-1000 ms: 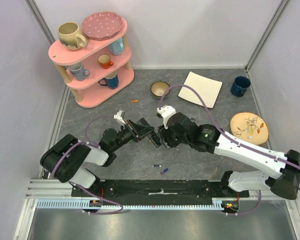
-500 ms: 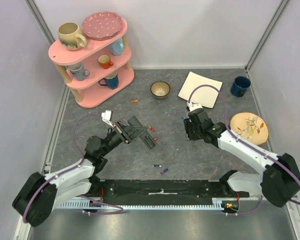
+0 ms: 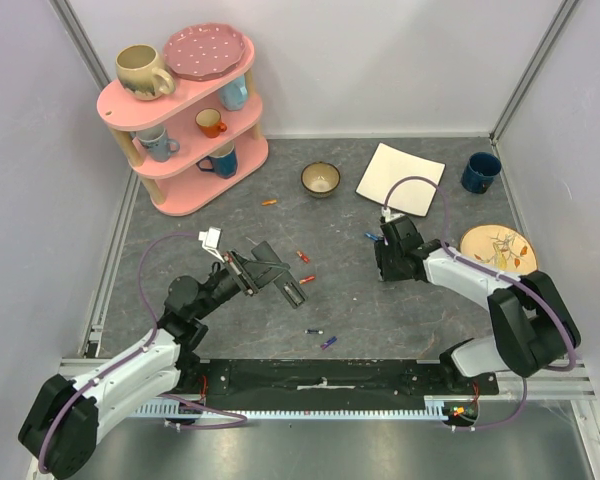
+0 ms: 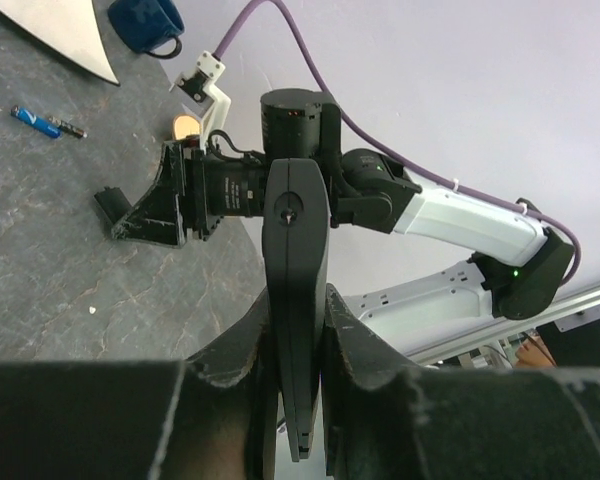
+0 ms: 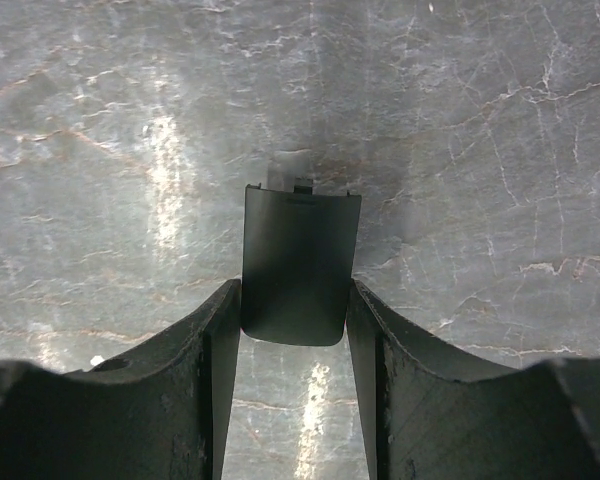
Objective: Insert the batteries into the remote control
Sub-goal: Place the battery cover at the center of the board.
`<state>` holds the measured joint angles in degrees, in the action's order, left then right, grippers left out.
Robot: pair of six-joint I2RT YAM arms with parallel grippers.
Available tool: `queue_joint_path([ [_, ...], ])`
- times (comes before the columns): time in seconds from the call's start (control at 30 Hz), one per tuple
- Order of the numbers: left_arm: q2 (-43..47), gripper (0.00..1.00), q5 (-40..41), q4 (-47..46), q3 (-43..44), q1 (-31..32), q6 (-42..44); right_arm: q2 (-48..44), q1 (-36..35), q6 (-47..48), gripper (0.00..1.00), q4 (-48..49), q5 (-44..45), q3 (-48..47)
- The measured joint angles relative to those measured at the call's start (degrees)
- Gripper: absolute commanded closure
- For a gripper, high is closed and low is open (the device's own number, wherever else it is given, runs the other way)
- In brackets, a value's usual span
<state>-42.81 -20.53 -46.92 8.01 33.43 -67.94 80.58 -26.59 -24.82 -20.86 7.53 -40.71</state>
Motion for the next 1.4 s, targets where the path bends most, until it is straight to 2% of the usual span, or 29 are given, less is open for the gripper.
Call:
queue_joint_path([
  [0.17,0.13,0.98,-1.03,1.22,-0.22,-0.26,0.11,2.54,1.27,0.37,0.44,0.48,-0.85,-0.09],
  [0.3,0.17,0.98,-1.05,1.31,-0.44,-0.26,0.33,2.64,1.33,0.39,0.34,0.83,-1.68,-0.17],
  [0.53,-0.59,0.98,-1.07,1.40,-0.59,-0.26,0.33,2.67,1.31,0.33,0.26,1.40,-2.78,-0.26],
  [0.77,-1.20,0.98,-1.03,1.44,-0.59,-0.26,0.35,-1.86,1.31,-0.09,0.20,-1.57,-2.58,-0.76],
  [0.8,-1.44,0.98,-1.01,1.44,-0.59,-0.26,0.35,-3.52,1.29,-0.13,0.13,-2.23,-2.43,-1.18],
  [0.87,-2.14,0.98,-0.98,1.42,-0.59,-0.26,0.35,-7.43,0.79,-0.39,0.03,-2.84,-1.40,-2.05],
  [1.07,-5.81,0.98,-0.98,-1.27,-0.98,-0.31,0.33,-16.33,-4.87,-0.02,0.02,-3.52,5.62,-3.08],
  [1.27,-9.38,0.98,-0.98,-3.37,-0.98,-0.33,0.33,-10.56,-14.69,-0.59,0.02,-10.16,23.98,-6.97],
  [1.4,-9.77,0.98,-0.59,-3.34,-1.01,-0.33,0.33,-9.97,-15.10,-3.93,0.02,-12.33,33.16,-7.54],
])
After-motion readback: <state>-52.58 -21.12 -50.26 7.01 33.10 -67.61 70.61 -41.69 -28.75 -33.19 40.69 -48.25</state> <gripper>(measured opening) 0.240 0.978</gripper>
